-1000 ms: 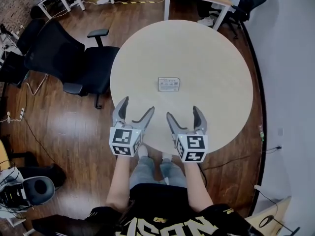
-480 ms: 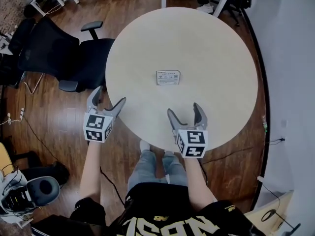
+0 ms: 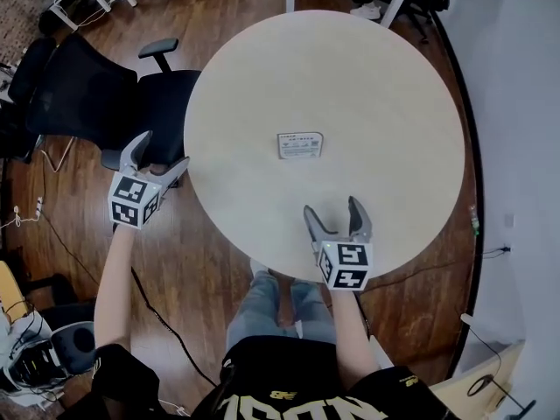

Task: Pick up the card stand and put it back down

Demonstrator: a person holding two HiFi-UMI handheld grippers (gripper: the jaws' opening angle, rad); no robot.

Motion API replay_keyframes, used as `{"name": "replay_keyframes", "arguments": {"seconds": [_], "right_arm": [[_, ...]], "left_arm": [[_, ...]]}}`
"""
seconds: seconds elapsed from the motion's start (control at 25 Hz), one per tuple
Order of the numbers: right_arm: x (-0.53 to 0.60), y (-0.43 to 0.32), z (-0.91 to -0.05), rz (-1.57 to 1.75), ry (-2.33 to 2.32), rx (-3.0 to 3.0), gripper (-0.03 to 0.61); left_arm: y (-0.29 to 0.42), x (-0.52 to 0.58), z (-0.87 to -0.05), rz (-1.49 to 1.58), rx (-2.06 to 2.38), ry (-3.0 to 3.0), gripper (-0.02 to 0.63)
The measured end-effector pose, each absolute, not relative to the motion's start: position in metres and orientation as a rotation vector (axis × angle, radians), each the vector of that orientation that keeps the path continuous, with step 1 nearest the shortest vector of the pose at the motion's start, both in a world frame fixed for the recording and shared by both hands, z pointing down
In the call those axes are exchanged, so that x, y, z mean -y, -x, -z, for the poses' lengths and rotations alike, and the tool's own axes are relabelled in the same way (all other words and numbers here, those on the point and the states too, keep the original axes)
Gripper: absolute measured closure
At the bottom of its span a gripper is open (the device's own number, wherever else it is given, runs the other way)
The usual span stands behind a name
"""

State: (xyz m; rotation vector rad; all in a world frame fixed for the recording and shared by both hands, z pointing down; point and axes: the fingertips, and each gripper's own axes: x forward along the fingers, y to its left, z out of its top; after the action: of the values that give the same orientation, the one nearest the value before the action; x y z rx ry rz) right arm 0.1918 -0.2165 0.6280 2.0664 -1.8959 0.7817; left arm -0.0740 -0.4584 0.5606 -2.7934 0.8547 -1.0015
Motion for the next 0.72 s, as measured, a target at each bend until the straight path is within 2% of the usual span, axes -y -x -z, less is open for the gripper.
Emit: {"name": "replay_keyframes", "arguments": {"seconds": [0.28, 0.48, 0.72], "right_arm": [[0.228, -0.201, -0.632, -0.826, -2.084, 1.899, 0.14], [0.25, -0.204, -0.628, -0.841, -2.108, 1.941, 0.14], [0.265, -0.206, -0.627, -0.855, -2.12, 1.96, 0.14]], "left_arm": [[0.048, 0.484, -0.562, 1.039, -0.565, 2.785, 0.149], [-0.002, 0.467, -0.584, 0.94, -0.11, 3.023, 0.062], [-0.043, 0.46, -0.63, 0.913, 0.023, 3.168, 0.061]]}}
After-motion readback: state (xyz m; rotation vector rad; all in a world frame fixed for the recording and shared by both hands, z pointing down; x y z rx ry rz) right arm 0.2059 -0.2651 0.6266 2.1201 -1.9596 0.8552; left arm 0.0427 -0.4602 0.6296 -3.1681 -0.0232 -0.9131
